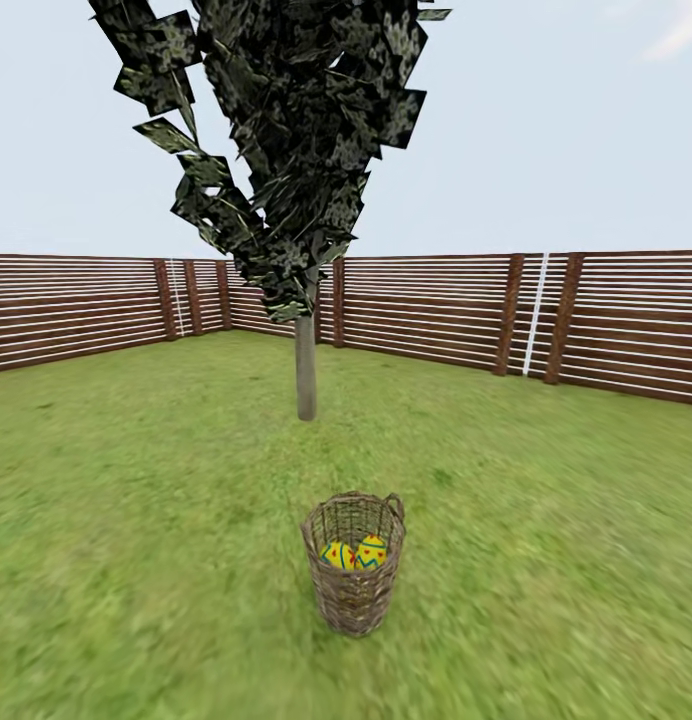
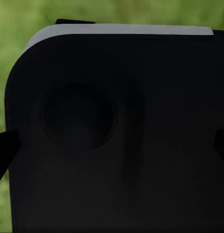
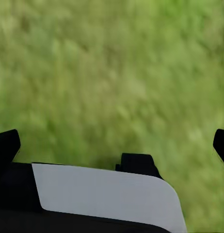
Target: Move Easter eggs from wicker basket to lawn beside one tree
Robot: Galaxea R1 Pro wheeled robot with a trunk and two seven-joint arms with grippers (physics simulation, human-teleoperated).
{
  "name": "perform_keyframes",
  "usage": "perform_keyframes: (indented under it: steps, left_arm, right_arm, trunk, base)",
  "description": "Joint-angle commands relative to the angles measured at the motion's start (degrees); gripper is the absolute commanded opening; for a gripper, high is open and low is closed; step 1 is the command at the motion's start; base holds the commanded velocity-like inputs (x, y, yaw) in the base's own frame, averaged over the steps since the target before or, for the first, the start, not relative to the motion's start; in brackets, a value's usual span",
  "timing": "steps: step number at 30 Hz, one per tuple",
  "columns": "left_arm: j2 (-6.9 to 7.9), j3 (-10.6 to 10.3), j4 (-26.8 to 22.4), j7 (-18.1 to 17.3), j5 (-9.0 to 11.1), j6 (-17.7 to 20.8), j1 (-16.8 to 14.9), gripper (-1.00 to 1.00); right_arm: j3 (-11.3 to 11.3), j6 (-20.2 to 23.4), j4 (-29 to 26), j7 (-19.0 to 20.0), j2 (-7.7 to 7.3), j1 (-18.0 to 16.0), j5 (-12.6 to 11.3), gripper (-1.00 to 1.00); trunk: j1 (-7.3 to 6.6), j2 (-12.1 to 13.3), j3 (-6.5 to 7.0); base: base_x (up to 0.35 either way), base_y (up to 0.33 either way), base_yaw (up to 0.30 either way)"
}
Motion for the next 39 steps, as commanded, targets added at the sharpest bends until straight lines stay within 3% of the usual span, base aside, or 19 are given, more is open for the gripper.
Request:
perform_keyframes:
  steps: [1,22,28,34,36,39]
  left_arm:
    - [0.01,0.04,-0.08,-0.24,0.4,-0.02,0.03,1.0]
    - [0.01,0.04,-0.08,-0.14,1.96,-0.02,0.02,1.0]
    - [0.01,-0.02,-0.08,-0.06,1.98,-0.02,0.03,1.0]
    - [-1.93,1.82,-2.02,1.88,3.93,1.92,-0.08,1.0]
    - [-2.57,1.15,-2.66,2.49,4.57,2.56,-0.07,1.0]
    - [-3.53,0.15,-1.66,1.5,3.59,1.57,-0.06,1.0]
  right_arm:
    - [0.06,-0.18,0.06,0.02,0.0,-0.04,0.16,1.0]
    - [0.06,-0.18,0.06,-0.01,-0.08,-0.04,0.16,1.0]
    - [0.06,-0.18,0.06,0.01,-0.09,-0.04,0.16,1.0]
    - [1.78,1.48,-0.32,0.46,1.3,-2.01,-1.73,1.0]
    - [1.13,0.83,0.3,0.2,1.54,-2.66,-1.06,1.0]
    - [0.21,-0.14,0.77,-0.01,2.07,-3.63,-0.08,1.0]
  trunk:
    - [0.03,-0.02,-0.05]
    - [0.03,-0.02,-0.05]
    - [0.03,-0.02,-0.05]
    - [0.03,-0.02,-0.05]
    - [0.03,-0.02,-0.05]
    - [0.03,-0.02,-0.05]
  base:
    - [0.331,0.0,0.0]
    - [0.33,0.0,0.0]
    - [0.144,0.0,0.0]
    - [0.0,0.0,0.0]
    - [0.0,0.0,0.0]
    - [0.0,0.0,0.0]
